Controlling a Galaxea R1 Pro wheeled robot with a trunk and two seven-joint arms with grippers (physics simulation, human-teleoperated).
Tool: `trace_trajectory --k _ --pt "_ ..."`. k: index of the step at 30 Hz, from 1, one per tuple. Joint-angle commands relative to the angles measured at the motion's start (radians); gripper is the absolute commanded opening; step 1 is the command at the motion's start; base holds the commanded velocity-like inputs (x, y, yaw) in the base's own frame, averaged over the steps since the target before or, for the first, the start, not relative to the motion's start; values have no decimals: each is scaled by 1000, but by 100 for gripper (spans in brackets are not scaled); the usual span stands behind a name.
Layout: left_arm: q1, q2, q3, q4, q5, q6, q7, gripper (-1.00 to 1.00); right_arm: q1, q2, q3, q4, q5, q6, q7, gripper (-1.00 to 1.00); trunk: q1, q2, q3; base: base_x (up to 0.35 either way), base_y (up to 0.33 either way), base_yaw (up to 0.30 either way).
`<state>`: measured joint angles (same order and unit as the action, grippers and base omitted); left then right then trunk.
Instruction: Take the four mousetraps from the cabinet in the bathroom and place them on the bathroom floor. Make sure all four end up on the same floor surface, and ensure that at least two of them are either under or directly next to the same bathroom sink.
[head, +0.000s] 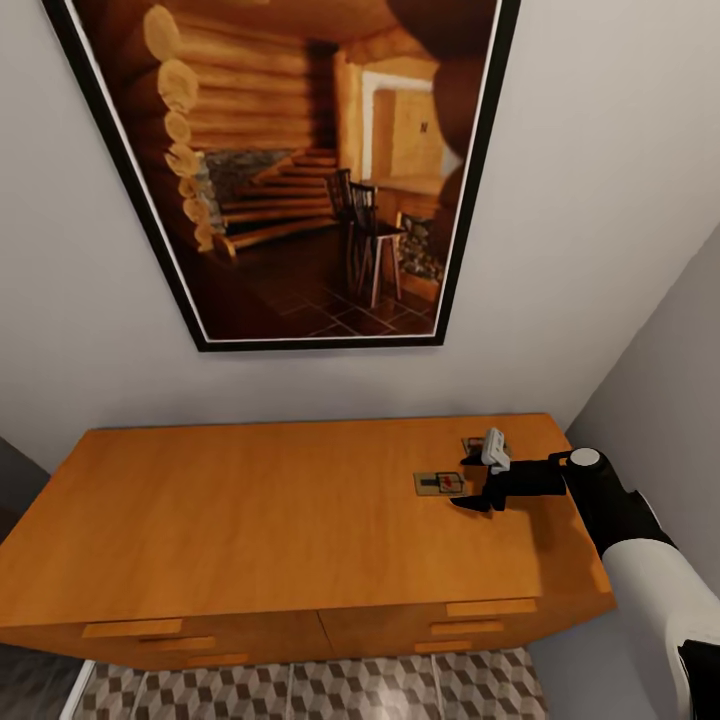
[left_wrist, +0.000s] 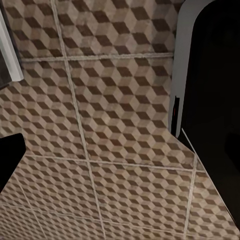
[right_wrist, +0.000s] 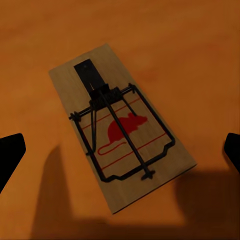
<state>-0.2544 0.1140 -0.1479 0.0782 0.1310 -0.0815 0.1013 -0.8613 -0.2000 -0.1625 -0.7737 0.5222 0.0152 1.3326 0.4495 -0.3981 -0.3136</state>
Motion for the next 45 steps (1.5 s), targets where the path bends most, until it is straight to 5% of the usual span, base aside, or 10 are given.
trace_trajectory --k 1,45 --pt "-2 0 -9 4 10 -8 0 100 -1 1 -3 -1 5 2 5 100 0 -2 -3 0 0 0" --pt "-2 -3 -9 4 10 -8 -14 100 -1 2 -3 -1 5 0 3 100 0 -2 -7 0 0 0"
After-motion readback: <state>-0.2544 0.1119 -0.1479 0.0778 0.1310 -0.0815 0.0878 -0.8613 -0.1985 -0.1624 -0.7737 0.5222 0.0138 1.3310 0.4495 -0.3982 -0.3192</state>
